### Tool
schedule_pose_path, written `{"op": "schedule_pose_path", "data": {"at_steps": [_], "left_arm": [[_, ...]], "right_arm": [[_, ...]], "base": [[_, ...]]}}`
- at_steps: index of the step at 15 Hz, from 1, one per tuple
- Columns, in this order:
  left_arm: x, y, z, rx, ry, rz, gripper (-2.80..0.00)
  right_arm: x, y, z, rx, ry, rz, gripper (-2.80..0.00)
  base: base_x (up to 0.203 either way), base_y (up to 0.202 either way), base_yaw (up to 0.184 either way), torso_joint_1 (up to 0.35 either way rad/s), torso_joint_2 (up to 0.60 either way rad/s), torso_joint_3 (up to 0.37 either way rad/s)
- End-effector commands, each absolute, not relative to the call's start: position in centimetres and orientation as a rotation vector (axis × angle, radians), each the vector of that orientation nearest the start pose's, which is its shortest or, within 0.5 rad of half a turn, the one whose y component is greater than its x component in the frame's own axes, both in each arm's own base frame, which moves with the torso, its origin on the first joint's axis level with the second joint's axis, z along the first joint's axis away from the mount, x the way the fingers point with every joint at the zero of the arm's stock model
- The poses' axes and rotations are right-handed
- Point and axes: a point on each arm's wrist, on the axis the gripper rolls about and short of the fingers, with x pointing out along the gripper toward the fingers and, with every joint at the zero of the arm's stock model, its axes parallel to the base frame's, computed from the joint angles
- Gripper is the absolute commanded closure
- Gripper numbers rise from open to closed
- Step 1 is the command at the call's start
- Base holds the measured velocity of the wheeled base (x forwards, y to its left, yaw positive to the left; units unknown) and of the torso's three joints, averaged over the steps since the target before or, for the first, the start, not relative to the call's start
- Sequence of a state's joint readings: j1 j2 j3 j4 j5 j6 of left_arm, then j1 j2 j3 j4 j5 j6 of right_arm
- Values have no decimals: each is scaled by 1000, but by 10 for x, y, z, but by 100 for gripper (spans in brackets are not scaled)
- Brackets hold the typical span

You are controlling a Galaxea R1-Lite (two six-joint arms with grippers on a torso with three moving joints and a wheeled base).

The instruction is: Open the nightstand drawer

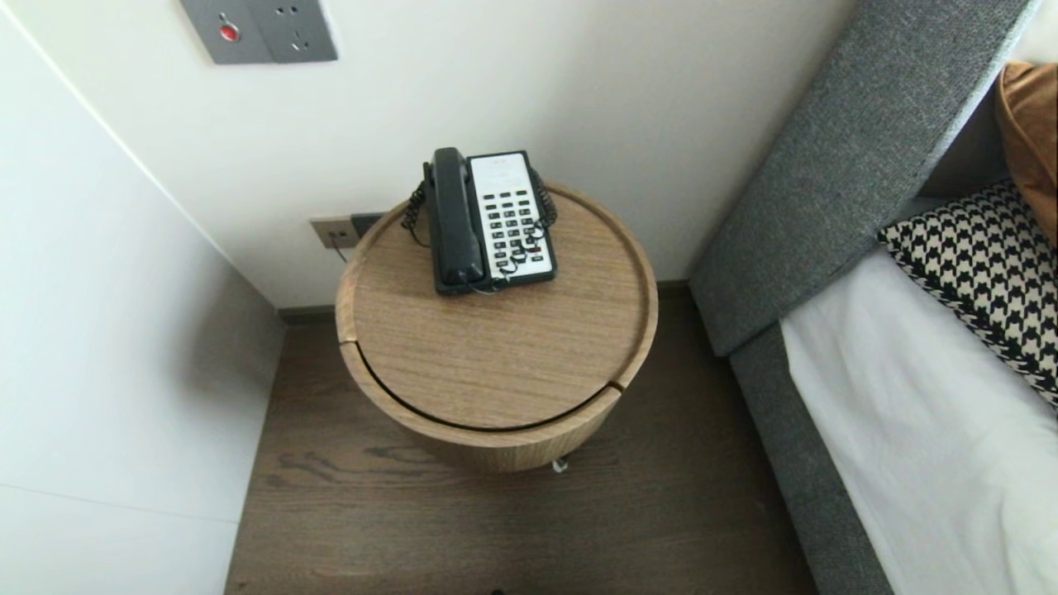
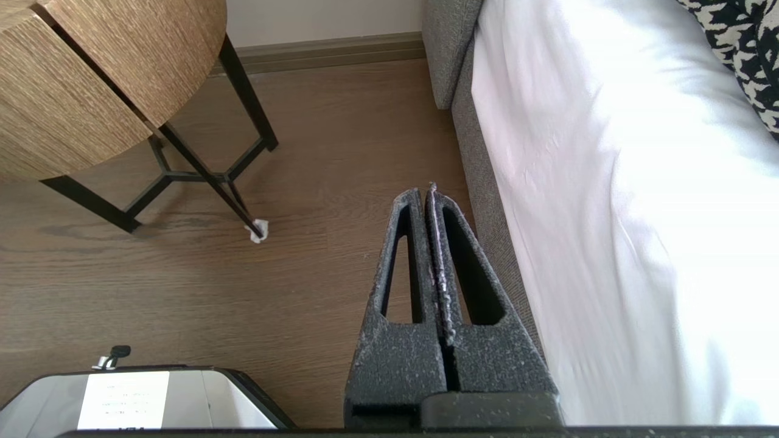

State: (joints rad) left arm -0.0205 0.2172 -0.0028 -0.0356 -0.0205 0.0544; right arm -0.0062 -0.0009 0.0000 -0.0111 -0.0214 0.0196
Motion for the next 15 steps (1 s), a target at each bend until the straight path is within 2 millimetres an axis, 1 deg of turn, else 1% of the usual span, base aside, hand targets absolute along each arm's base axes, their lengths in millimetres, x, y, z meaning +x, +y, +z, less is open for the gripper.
{"op": "schedule_pose_path", "data": {"at_steps": [1, 5, 8, 15], "left_arm": [[-13, 0, 77, 56, 73, -25, 0], [-19, 0, 76, 46, -42, -10, 0], [-23, 0, 92, 1, -236, -11, 0], [-23, 0, 90, 0, -218, -10, 0]], "right_arm": [[-23, 0, 75, 20, -19, -27, 0], [-23, 0, 75, 20, -19, -27, 0], [-23, 0, 75, 20, -19, -27, 0], [-23, 0, 75, 20, -19, -27, 0]], "base": [[0, 0, 0, 0, 0, 0], [0, 0, 0, 0, 0, 0], [0, 0, 0, 0, 0, 0], [0, 0, 0, 0, 0, 0]]}}
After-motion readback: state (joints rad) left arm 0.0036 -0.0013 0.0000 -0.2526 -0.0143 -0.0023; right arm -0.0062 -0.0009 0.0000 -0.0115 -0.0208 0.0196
